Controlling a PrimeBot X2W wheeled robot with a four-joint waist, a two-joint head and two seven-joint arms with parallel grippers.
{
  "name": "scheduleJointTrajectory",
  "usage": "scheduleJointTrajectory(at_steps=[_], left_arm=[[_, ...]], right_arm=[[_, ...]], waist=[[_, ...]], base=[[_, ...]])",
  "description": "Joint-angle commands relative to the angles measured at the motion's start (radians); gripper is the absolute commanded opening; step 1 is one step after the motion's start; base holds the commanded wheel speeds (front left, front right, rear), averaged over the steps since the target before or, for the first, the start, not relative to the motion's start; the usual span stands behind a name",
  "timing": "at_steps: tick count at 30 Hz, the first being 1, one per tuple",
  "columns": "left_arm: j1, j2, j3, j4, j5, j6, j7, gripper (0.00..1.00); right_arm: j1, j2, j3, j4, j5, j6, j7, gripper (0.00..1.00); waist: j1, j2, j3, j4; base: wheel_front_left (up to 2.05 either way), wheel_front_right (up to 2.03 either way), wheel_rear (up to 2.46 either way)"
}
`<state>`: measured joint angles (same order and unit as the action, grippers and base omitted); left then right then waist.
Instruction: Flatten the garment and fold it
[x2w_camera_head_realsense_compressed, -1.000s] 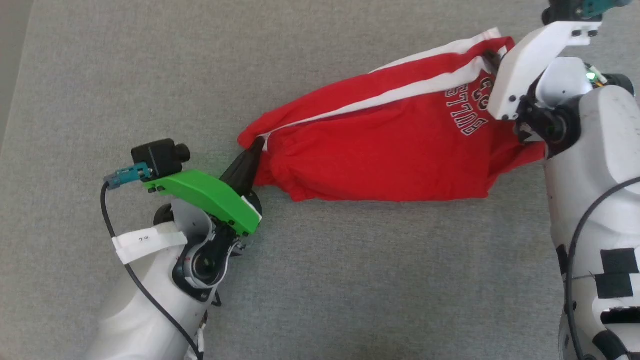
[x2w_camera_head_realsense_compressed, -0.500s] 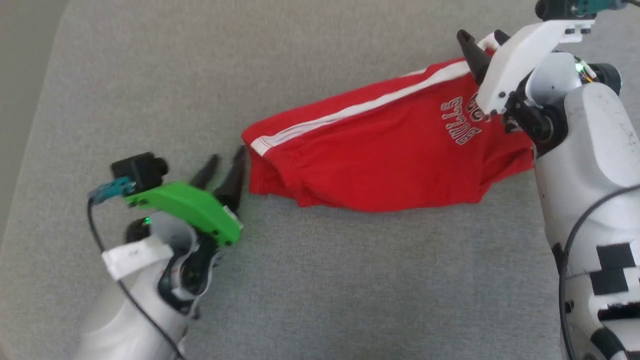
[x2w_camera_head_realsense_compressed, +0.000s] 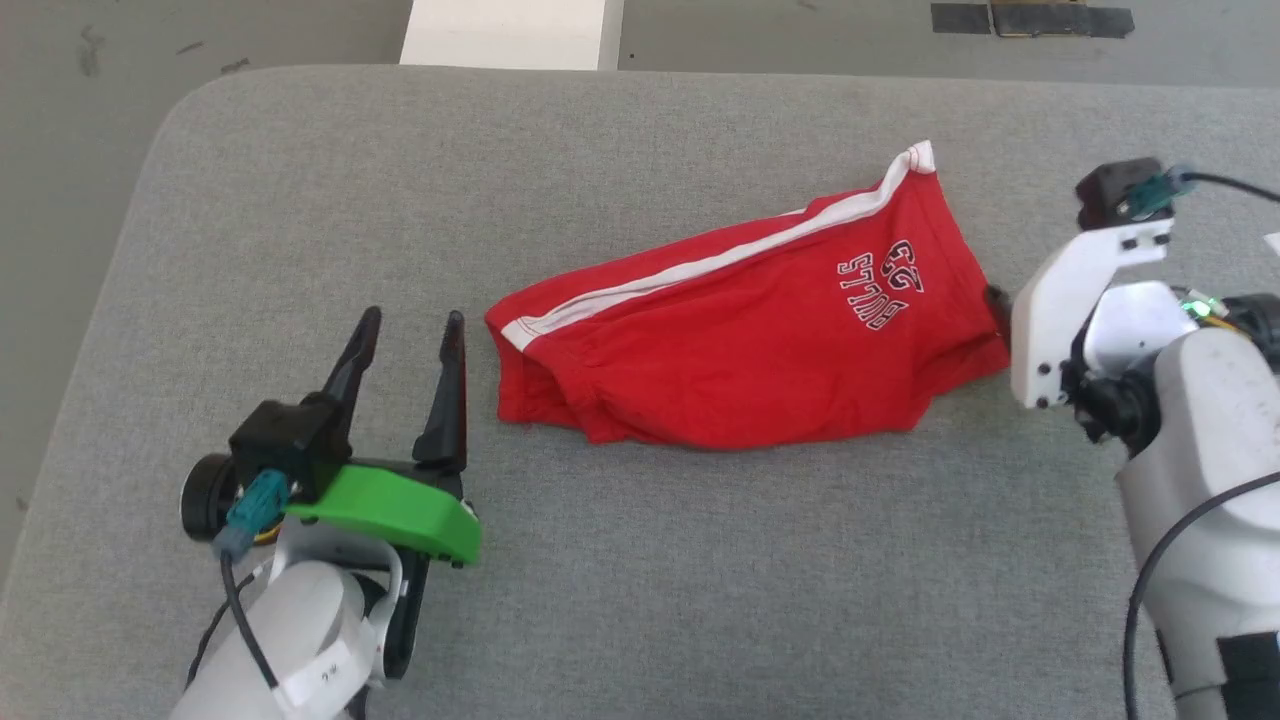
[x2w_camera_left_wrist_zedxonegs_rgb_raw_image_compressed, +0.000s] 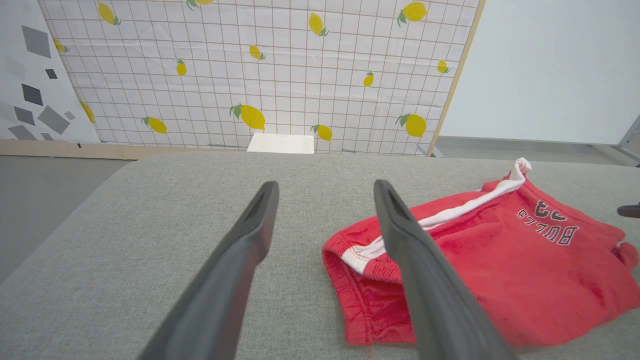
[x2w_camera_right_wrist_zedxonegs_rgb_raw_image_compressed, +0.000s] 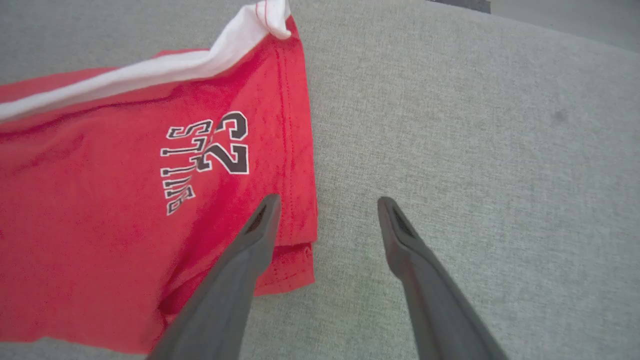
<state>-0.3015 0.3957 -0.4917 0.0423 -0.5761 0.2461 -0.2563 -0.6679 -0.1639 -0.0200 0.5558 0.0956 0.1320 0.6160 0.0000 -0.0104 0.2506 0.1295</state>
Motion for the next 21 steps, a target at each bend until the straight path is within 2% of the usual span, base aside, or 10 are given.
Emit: scheduleJointTrajectory(at_steps=[1, 6, 17, 18, 19, 21], left_arm=[[0.027, -0.012, 0.02, -0.01, 0.026, -0.008, -0.005, 1.0], [0.074, -0.057, 0.075, -0.027, 0.092, -0.054, -0.005, 1.0], [0.089, -0.131, 0.144, 0.023, 0.144, -0.142, -0.005, 1.0], [0.09, -0.134, 0.144, 0.032, 0.143, -0.149, -0.005, 1.0], [0.09, -0.135, 0.144, 0.041, 0.144, -0.153, -0.005, 1.0], [0.088, -0.138, 0.145, 0.053, 0.14, -0.158, -0.003, 1.0]], right_arm=[[0.02, 0.015, 0.004, -0.014, -0.01, -0.001, 0.015, 1.0], [0.035, 0.036, 0.006, -0.027, -0.05, -0.001, 0.065, 1.0], [0.033, 0.044, 0.024, 0.04, -0.113, -0.001, 0.101, 1.0], [0.034, 0.043, 0.025, 0.044, -0.11, -0.001, 0.104, 0.42], [0.034, 0.042, 0.028, 0.044, -0.102, -0.001, 0.101, 0.0], [0.032, 0.038, 0.032, 0.042, -0.087, -0.001, 0.094, 0.0]], waist=[[0.0, 0.0104, 0.004, 0.003], [0.0, 0.0104, 0.031, 0.016], [0.0, 0.0104, 0.058, 0.046], [0.0, 0.0104, 0.058, 0.045], [0.0, 0.0104, 0.057, 0.043], [0.0, 0.0104, 0.053, 0.037]], base=[[0.0, 0.0, 0.0], [0.0, 0.0, 0.0], [0.0, 0.0, 0.0], [0.0, 0.0, 0.0], [0.0, 0.0, 0.0], [0.0, 0.0, 0.0]])
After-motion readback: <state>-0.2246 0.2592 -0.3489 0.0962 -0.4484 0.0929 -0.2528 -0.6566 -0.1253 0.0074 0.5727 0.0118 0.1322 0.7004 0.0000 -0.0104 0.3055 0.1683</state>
